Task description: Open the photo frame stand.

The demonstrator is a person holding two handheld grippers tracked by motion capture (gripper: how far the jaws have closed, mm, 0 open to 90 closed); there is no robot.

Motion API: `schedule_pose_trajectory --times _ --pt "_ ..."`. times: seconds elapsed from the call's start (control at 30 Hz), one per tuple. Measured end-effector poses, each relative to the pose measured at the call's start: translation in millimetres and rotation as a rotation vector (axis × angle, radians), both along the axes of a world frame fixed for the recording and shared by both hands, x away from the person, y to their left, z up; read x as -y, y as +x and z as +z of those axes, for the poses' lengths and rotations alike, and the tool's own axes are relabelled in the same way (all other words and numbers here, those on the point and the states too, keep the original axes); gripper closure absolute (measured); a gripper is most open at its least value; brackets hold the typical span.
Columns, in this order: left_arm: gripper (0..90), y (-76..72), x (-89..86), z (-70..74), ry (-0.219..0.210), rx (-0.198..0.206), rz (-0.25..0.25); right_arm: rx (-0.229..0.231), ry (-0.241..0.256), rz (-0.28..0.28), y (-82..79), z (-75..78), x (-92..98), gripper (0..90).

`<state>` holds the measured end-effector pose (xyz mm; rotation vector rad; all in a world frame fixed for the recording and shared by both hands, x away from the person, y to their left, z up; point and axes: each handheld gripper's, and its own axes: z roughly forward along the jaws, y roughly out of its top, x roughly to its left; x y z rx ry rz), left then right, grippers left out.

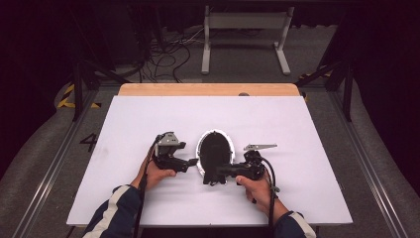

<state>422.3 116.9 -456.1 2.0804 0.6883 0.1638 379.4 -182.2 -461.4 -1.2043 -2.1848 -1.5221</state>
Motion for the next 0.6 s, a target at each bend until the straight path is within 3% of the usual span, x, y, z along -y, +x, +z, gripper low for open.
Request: schedule_pose_trajectory --times 0.17,0.27,0.43,0.53,0.6 --pt "16.8 2.4 8.9 -5.0 0.013 -0.03 -0.021 0.028 -0.011 0.013 -1.0 1.2 -0.4 66.4" --pt "16.9 2.6 14.3 -6.8 -0.011 -0.067 -0.045 0.036 -0.013 0.017 -1.6 1.4 -0.1 66.6" --pt "17.8 3.5 17.1 -6.4 -0.022 -0.078 -0.061 0.085 -0.033 0.035 -4.1 4.0 -2.0 66.9" --pt "19.2 3.6 15.9 -7.5 -0.047 -0.114 -0.067 0.099 -0.032 0.042 -4.7 3.9 -1.8 66.9" --pt "20.0 4.5 14.6 -7.3 -0.052 -0.115 -0.081 0.112 -0.036 0.047 -5.4 4.2 -1.9 66.9"
